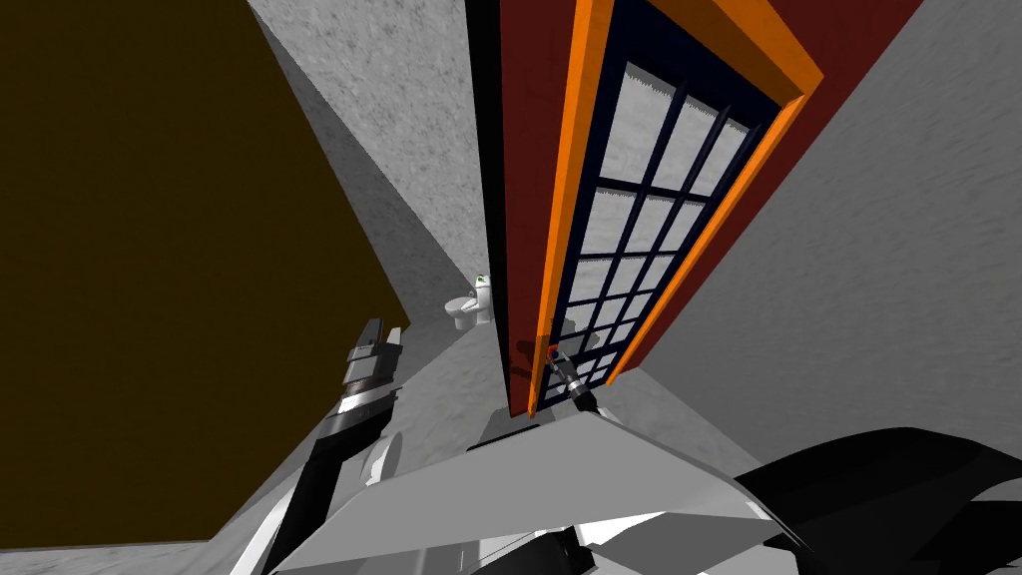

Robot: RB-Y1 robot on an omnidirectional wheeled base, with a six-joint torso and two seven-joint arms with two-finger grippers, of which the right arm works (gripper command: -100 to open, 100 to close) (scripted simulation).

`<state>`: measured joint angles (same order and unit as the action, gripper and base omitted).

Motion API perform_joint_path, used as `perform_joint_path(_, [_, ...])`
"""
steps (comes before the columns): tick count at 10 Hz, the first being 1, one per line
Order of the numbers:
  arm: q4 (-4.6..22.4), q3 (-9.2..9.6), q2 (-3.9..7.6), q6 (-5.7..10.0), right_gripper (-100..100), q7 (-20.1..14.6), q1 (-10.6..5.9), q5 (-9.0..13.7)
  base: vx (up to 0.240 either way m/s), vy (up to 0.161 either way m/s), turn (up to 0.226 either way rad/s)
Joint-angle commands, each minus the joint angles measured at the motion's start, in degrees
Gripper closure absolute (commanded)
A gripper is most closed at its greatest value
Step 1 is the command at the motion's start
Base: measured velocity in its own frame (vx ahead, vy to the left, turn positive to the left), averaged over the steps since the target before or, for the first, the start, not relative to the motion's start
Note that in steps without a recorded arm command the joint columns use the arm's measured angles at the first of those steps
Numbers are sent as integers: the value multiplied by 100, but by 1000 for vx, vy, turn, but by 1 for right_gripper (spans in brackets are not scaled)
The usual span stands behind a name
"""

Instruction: Pull the door open

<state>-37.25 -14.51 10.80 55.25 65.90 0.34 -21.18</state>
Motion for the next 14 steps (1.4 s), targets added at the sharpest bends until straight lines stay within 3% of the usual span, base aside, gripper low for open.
perform_joint_path(1, [0, 0, 0, 0, -100, 0, 0, 0, 32, 6, -24])
perform_joint_path(2, [0, 0, 0, 0, 100, 0, 0, 0, -30, 6, 11])
perform_joint_path(7, [0, 0, 0, 0, 100, 0, 0, 0, -4, -4, -2])
perform_joint_path(14, [13, 120, 16, 13, 100, -993, -30, 53, -56, 4, -19])
